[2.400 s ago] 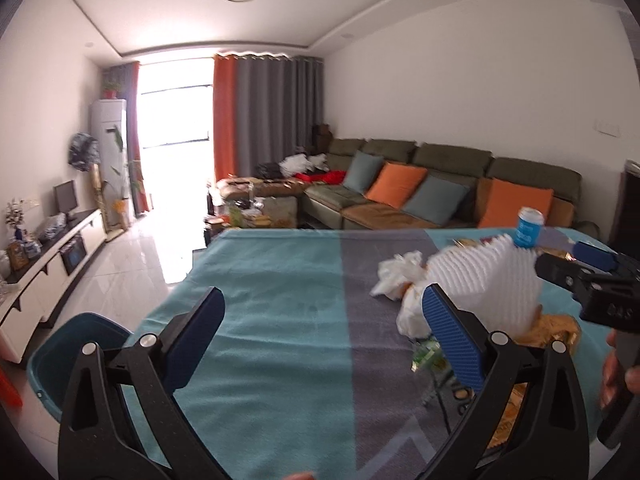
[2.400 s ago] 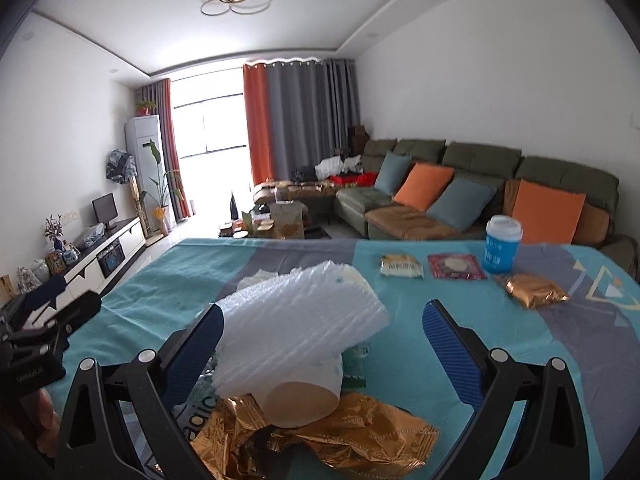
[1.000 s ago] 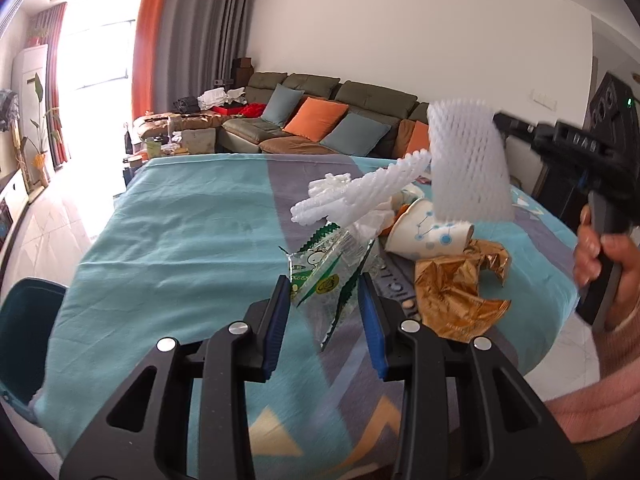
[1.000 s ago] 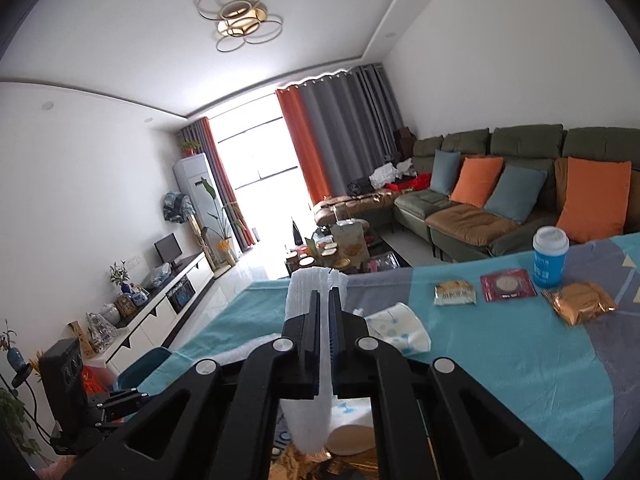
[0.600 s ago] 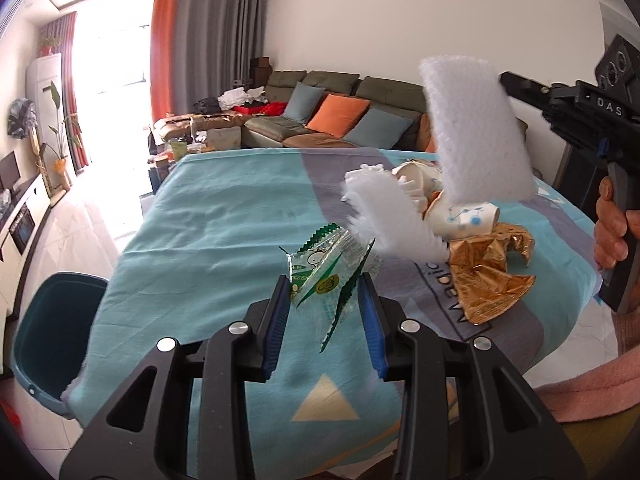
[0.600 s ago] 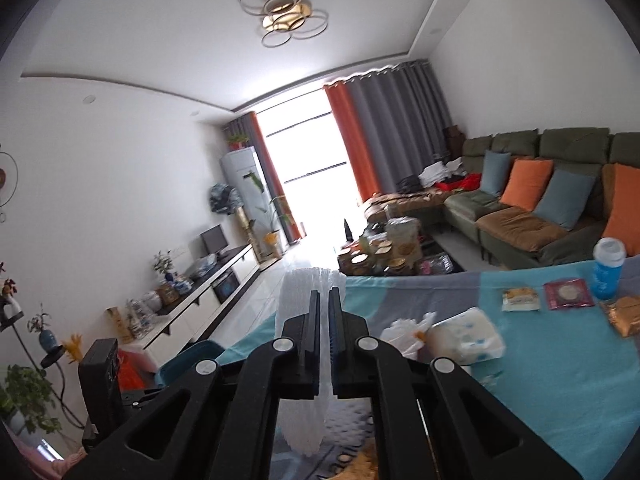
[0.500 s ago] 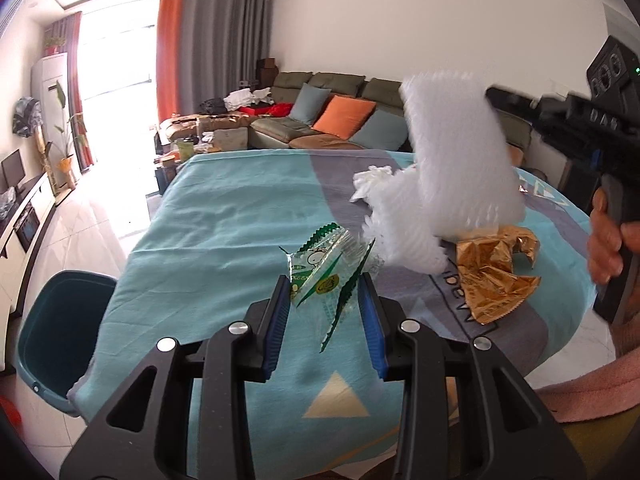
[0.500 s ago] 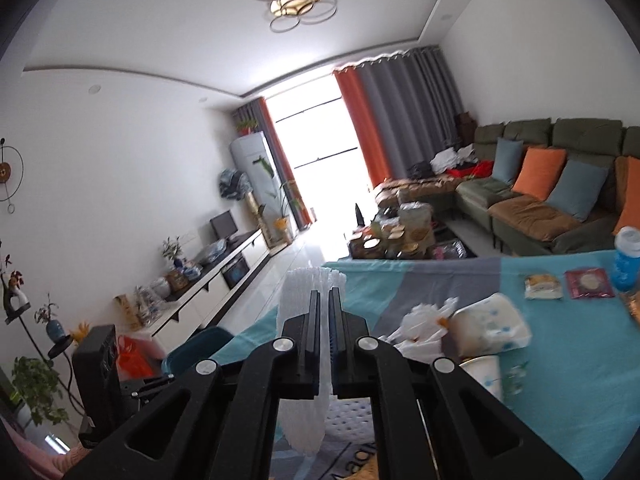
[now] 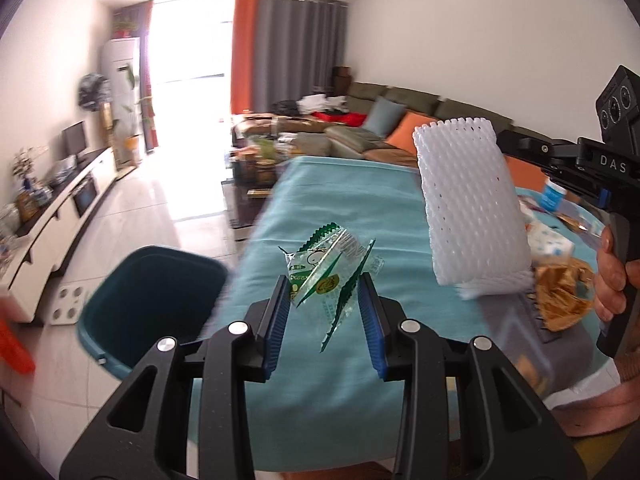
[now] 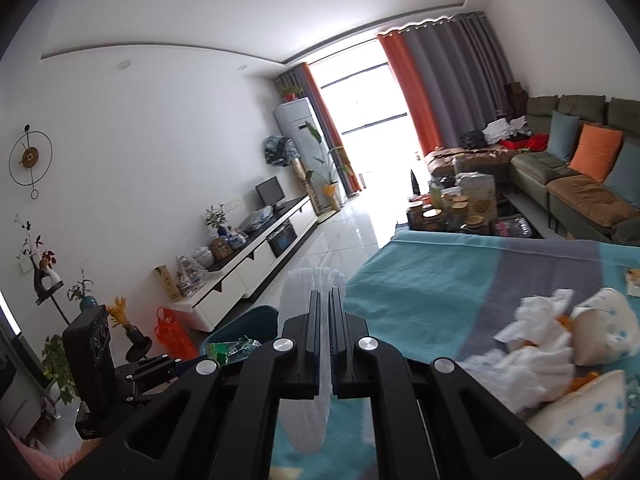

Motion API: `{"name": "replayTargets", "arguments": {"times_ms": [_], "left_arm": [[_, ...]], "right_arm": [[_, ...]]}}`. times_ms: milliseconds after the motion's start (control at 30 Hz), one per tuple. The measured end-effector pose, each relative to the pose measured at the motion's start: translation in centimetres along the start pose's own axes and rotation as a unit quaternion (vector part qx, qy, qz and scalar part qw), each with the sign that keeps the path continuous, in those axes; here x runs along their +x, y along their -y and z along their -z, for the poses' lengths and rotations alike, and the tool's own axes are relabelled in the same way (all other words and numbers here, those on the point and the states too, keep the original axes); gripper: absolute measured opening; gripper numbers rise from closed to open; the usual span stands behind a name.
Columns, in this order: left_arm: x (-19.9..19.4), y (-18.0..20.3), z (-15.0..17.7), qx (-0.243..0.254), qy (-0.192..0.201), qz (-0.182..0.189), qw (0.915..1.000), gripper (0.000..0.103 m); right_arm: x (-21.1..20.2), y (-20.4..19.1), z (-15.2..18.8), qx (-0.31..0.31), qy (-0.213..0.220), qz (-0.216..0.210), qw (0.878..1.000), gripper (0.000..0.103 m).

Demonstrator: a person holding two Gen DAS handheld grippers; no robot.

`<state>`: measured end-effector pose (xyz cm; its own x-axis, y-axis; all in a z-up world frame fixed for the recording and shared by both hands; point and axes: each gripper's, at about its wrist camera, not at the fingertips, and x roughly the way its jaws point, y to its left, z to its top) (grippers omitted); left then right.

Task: Collect trash
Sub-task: 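Carry both items to the teal bin and open both grippers over it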

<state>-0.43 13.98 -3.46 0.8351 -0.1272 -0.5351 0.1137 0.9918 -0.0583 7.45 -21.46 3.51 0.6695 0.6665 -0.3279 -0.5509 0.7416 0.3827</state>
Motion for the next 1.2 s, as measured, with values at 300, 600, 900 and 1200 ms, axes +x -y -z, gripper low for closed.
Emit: {"name": "replayTargets", "arguments": {"times_ms": [300, 600, 900, 1200], "left_arm": [[-0.6, -7.1, 0.3, -0.055, -0.004, -0.066, 0.9963, 0.035], [0.2, -13.5, 1.1, -0.103, -0.017, -0.114, 0.988, 0.035], [2.8, -17.4, 1.9, -0.136, -0.049, -0.135, 0.9803, 0.036], [6.5, -18.4, 2.2, -0.151, -0.077, -0.142, 0.9753, 0.038]], "right_arm": [[8.5, -4.4, -0.8, -0.006, -0.042, -0.042, 0.998, 0.003], [15.7, -7.3, -1.1, 0.004, -0.077, -0.067, 0.995, 0.003], [21.4, -9.7, 0.2, -0.008, -0.117, -0.055, 0.992, 0.003], [26.0, -9.7, 2.1, 0.006, -0.18, -0.037, 0.983, 0.004]]}}
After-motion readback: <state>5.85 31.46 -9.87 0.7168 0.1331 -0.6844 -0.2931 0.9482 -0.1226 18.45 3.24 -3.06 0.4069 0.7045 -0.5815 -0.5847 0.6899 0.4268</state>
